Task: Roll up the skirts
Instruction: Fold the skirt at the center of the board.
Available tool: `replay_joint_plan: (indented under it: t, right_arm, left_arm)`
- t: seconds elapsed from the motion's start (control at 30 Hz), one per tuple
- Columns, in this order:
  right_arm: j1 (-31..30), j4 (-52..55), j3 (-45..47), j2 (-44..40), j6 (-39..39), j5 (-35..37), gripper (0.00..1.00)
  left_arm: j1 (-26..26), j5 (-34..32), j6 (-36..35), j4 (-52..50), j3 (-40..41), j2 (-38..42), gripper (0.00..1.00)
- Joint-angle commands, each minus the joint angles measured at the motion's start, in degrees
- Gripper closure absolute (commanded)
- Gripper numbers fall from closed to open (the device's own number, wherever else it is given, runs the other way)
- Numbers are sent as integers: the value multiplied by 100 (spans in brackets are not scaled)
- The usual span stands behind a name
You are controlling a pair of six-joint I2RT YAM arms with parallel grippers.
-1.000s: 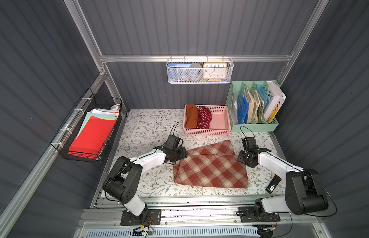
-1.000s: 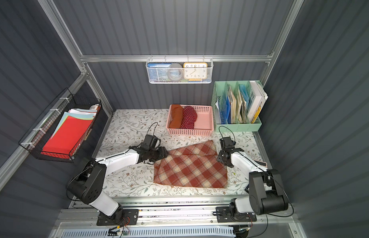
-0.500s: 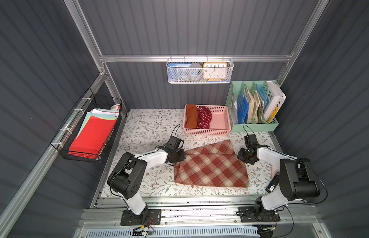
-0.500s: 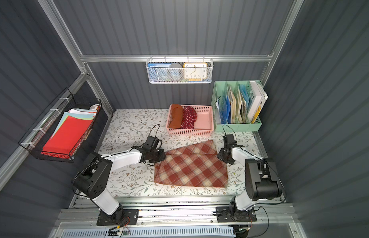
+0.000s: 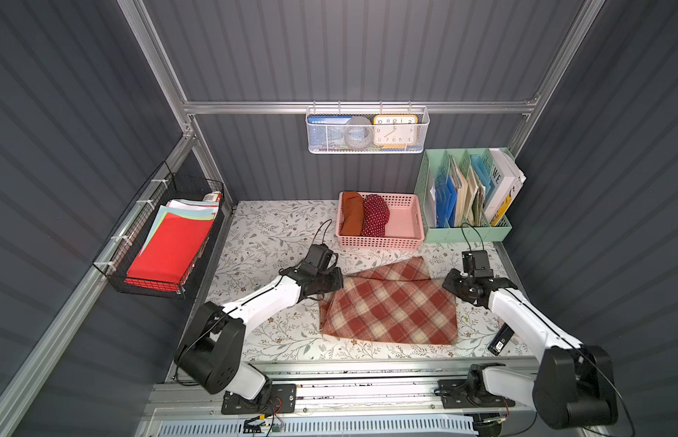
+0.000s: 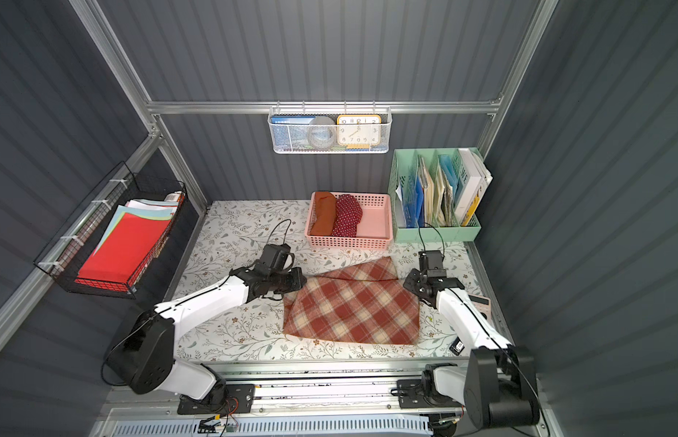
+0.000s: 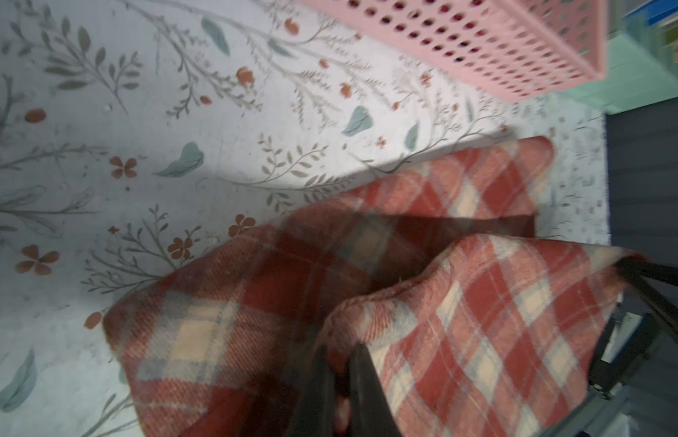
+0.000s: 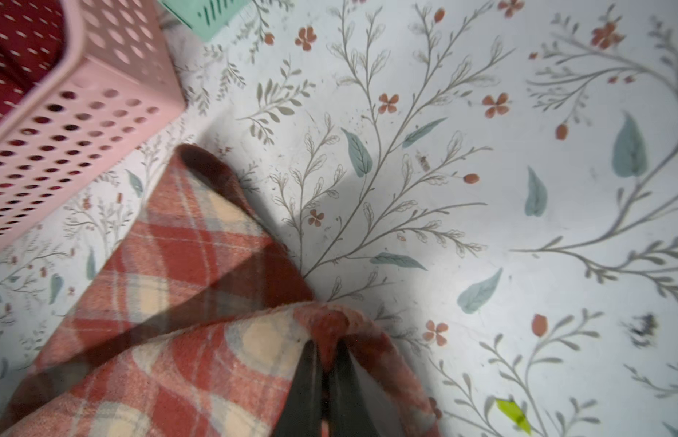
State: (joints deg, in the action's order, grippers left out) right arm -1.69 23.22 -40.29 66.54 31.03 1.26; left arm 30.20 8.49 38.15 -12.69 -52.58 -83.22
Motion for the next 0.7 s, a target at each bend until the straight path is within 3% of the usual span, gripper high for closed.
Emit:
replay_joint_plan:
  t: [0.0, 0.13, 0.3, 0.67]
  right_arm:
    - [2, 253, 54, -461, -20, -106, 100]
    - [-25, 327, -146, -471, -102, -346, 100]
    - [-118, 51, -738, 412, -262, -520, 100]
    - [-321, -378, -2033, 2944, -270, -550, 100]
  left_arm:
    - [21, -291, 322, -333, 362, 734, 100]
    - [21, -677, 496, -719, 780, 1615, 100]
    - [21, -915, 848, -923, 1173, 2188, 100]
    - [-5, -1528, 791, -277, 1415, 1297, 100]
